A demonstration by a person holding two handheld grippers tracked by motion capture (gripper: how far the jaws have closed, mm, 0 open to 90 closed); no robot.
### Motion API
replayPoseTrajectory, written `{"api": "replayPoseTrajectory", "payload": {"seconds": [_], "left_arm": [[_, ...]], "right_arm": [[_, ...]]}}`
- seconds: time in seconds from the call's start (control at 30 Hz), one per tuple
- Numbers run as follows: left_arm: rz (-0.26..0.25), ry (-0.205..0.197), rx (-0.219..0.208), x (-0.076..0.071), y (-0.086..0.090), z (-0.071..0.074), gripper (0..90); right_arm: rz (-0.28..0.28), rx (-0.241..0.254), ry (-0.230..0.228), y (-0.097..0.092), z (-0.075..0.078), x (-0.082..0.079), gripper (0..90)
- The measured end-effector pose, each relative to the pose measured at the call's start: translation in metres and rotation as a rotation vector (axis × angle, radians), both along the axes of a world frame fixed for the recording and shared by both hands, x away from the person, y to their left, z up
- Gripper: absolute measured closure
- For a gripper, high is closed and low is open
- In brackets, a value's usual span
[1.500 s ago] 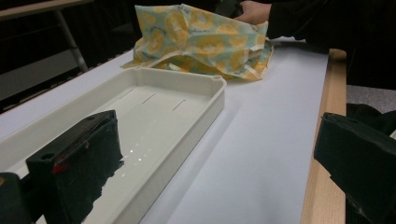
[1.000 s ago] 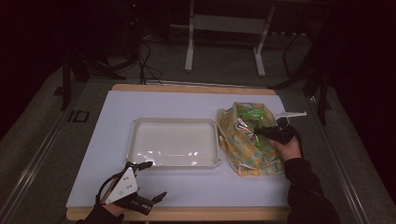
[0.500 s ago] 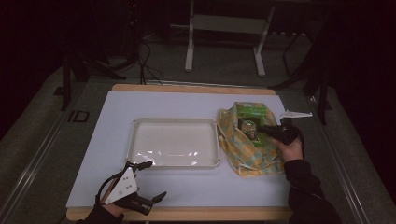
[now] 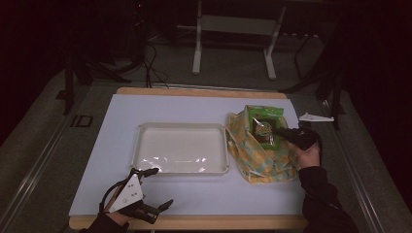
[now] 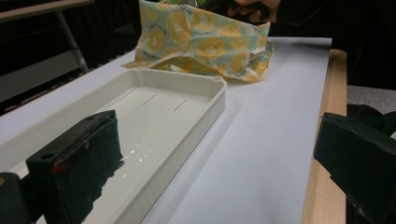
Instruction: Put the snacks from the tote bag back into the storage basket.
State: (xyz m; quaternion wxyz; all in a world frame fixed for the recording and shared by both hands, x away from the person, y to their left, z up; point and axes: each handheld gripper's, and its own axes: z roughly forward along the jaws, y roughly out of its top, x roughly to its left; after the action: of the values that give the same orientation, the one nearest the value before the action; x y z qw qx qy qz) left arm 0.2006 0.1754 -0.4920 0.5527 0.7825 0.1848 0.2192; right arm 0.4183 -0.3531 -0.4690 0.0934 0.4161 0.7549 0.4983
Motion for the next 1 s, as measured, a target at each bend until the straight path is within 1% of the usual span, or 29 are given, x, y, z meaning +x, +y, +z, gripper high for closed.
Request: {"api": "replayPoseTrajectory", "payload": {"seconds": [0.23, 0.3, 0.5, 0.7, 1.0], "left_arm": [[0.0, 0.002, -0.001, 0.001, 0.0, 0.0, 1.2], [0.0, 0.002, 0.0, 0.001, 0.0, 0.0, 1.2], [0.0, 0.002, 0.001, 0.001, -0.001, 0.0, 1.2], [0.001, 0.004, -0.002, 0.001, -0.001, 0.0, 1.2], [0.002, 0.002, -0.001, 0.001, -0.001, -0.001, 1.2]], "right_arm": [[-0.023, 0.014, -0.016, -0.006, 0.007, -0.006, 82.6], [-0.033, 0.011, -0.022, -0.008, 0.009, -0.008, 82.8], [-0.052, 0.016, -0.027, -0.011, 0.015, -0.012, 82.9], [-0.061, 0.024, -0.038, -0.012, 0.022, -0.016, 82.9], [-0.089, 0.016, -0.044, -0.013, 0.034, -0.021, 82.8]]}}
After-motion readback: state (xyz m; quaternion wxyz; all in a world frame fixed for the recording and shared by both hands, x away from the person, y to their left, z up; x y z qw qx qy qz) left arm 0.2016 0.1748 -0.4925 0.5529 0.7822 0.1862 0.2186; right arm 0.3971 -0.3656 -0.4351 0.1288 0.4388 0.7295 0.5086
